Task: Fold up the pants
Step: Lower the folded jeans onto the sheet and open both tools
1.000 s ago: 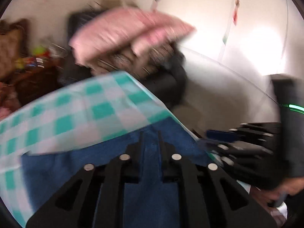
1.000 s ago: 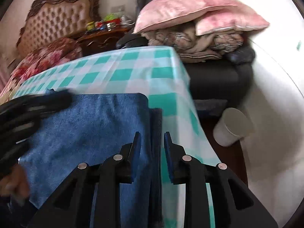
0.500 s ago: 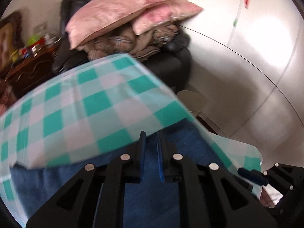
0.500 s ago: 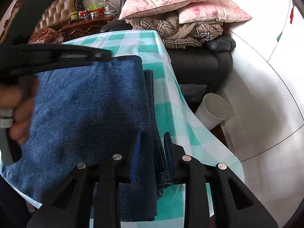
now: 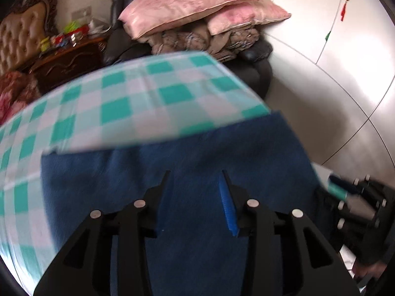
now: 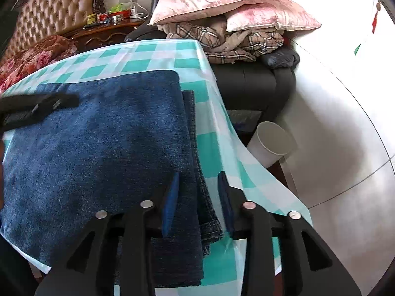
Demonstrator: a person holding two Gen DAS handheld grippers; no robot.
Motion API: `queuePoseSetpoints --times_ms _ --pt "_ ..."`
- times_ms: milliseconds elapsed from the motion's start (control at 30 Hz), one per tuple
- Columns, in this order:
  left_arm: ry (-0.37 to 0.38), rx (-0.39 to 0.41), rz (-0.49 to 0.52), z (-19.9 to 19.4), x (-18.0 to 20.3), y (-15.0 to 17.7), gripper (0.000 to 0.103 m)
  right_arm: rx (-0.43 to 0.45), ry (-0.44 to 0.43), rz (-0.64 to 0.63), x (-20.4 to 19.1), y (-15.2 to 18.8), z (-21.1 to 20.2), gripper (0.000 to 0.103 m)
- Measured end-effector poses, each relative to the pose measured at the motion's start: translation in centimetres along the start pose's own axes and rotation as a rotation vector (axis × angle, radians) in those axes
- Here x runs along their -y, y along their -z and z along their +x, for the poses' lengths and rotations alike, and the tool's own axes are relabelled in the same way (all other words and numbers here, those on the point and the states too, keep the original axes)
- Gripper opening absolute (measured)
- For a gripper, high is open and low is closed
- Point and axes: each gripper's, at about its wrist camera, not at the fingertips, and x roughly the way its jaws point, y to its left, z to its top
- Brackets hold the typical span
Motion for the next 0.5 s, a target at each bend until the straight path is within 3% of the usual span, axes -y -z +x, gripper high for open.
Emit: queuePoseSetpoints --times_ms 67,133,200,333,500 --pt "-0.012 -0.048 -0.036 0.3 -1.2 1.4 0.044 0.013 0.014 0.016 -0.1 -0.1 -0.8 0.045" --pt "-0.014 -0.039 -0.042 -0.3 -1.9 2.7 0.044 0.058 0.034 0.019 -0.7 -0.3 -2.1 0.061" --pt "-0.037 -0.032 -0.024 -1.3 -1.9 3.4 0.053 0.104 0.046 0.011 -1.6 -0.7 -3.4 0.072" --pt "-0.079 -0.011 -0.024 -3.4 -2.2 4.6 0.067 0.151 0.037 -0.002 -3.6 -1.4 -4.7 0.076" --pt "-0.158 0.018 -0.023 -6.0 -2.7 5.7 0.089 0.127 0.031 -0.034 -6.2 -1.7 -3.6 0.076"
